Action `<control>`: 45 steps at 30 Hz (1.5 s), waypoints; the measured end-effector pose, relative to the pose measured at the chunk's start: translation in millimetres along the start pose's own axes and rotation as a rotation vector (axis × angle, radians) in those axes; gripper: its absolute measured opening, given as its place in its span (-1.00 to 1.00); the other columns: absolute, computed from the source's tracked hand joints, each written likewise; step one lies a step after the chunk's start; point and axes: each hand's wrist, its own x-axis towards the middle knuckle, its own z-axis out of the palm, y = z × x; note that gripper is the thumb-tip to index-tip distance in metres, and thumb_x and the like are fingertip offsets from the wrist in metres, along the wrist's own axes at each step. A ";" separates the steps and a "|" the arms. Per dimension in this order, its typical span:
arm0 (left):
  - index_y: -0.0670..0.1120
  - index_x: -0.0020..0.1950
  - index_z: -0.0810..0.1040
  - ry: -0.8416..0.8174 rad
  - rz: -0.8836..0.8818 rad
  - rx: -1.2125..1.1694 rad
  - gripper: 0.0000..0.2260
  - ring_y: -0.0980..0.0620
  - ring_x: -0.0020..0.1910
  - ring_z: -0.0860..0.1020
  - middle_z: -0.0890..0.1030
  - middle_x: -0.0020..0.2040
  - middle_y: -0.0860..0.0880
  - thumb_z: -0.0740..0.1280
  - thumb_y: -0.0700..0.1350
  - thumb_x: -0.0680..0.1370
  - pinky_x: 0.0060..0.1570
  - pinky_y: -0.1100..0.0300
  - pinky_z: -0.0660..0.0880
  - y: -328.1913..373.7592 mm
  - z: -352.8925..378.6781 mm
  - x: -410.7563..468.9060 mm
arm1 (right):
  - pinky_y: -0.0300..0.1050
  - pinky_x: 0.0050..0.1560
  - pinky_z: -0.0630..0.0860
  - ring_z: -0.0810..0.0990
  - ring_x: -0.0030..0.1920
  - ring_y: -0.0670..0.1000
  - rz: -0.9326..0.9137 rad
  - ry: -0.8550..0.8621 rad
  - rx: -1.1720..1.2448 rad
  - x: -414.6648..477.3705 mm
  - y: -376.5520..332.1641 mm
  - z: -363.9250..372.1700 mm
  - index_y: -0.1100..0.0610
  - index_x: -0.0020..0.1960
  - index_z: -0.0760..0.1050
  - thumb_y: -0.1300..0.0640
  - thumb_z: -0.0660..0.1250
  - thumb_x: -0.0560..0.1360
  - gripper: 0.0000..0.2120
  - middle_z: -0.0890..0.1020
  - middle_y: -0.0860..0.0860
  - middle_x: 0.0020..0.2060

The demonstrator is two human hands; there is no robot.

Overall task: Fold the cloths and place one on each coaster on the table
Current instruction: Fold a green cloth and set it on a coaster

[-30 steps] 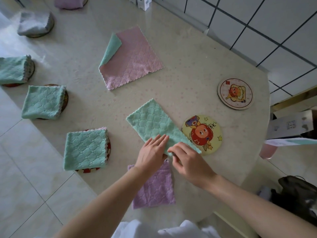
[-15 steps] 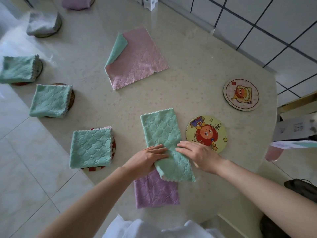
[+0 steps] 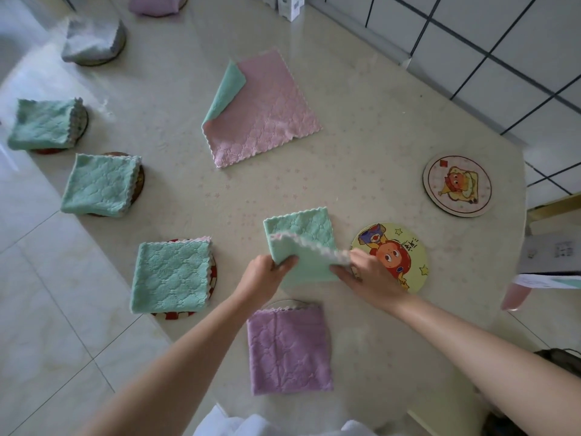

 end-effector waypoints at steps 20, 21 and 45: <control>-0.12 -0.03 0.56 0.068 -0.394 -0.637 -0.82 -0.11 -0.13 0.67 0.66 -0.05 -0.16 0.32 -0.01 0.56 -0.21 0.03 0.63 10.2 -7.3 23.0 | -0.11 -0.38 0.18 0.35 -0.39 0.02 0.482 0.102 0.076 70.2 -4.2 12.5 0.15 -0.30 0.36 0.05 0.31 0.51 -0.71 0.39 0.04 -0.45; -0.12 -0.03 0.56 0.125 -0.367 -0.600 -0.84 -0.09 -0.18 0.67 0.66 -0.06 -0.16 0.32 -0.03 0.57 -0.23 0.03 0.63 10.8 -7.0 21.7 | -0.11 -0.39 0.20 0.36 -0.39 0.03 0.490 0.104 0.075 70.5 -4.1 13.1 0.16 -0.30 0.37 0.04 0.31 0.51 -0.71 0.40 0.02 -0.45; 0.07 0.54 0.11 0.176 0.469 0.832 -0.52 -0.01 0.53 0.04 0.11 0.54 0.10 -0.04 0.01 0.60 0.45 -0.05 0.05 -32.5 18.5 4.0 | -0.02 0.16 0.47 0.49 0.17 0.07 -0.107 0.171 -0.495 -2.4 0.8 46.2 0.13 0.21 0.55 0.13 0.27 0.51 -0.71 0.56 0.03 0.12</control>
